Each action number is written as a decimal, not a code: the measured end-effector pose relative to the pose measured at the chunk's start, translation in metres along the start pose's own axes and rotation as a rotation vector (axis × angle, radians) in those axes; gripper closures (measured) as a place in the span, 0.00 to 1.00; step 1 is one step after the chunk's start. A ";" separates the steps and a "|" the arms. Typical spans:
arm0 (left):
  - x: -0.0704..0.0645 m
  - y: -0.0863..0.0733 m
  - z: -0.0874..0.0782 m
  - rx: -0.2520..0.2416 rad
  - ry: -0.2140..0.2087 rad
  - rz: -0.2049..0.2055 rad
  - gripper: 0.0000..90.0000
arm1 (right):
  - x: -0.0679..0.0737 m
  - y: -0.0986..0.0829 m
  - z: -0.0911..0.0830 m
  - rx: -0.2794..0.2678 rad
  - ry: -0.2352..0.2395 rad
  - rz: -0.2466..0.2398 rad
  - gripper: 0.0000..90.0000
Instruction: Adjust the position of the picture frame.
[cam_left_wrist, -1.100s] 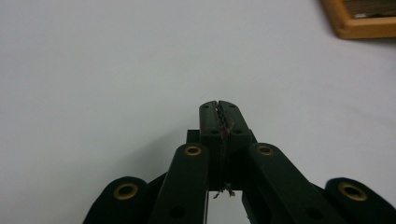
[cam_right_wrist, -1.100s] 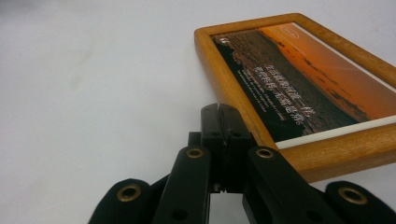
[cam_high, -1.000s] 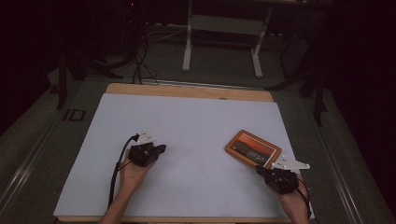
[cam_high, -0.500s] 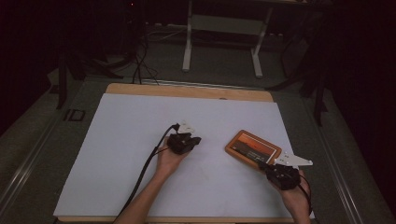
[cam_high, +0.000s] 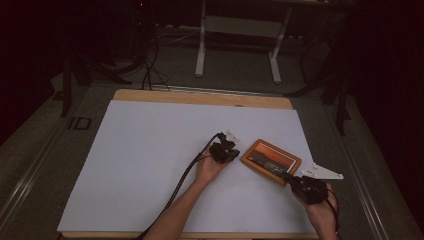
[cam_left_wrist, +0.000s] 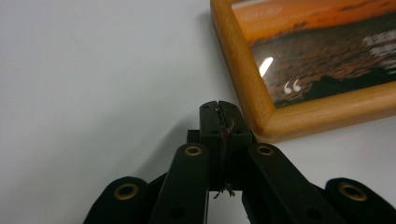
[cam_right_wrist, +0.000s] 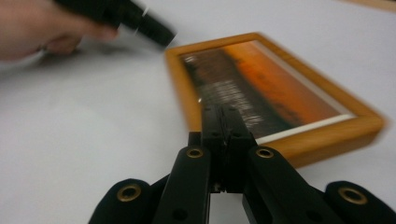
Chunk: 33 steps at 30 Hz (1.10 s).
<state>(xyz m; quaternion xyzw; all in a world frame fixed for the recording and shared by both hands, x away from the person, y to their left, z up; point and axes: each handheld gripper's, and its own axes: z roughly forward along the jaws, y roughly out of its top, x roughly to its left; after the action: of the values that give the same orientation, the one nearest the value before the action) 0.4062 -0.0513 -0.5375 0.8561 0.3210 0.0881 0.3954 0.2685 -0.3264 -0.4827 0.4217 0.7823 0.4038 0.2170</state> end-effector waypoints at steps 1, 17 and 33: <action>0.000 0.000 0.000 0.000 0.000 0.000 0.99 | 0.000 0.000 0.000 0.000 0.000 0.000 1.00; -0.009 0.002 0.006 -0.001 -0.004 -0.010 0.99 | -0.052 -0.006 0.006 0.028 -0.219 0.144 1.00; -0.020 -0.015 -0.005 -0.034 -0.022 -0.064 1.00 | -0.063 -0.013 0.022 0.060 -0.208 0.215 1.00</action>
<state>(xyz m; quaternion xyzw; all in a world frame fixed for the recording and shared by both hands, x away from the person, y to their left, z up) 0.3818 -0.0533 -0.5430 0.8394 0.3426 0.0714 0.4158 0.3118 -0.3735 -0.5061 0.5490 0.7176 0.3554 0.2395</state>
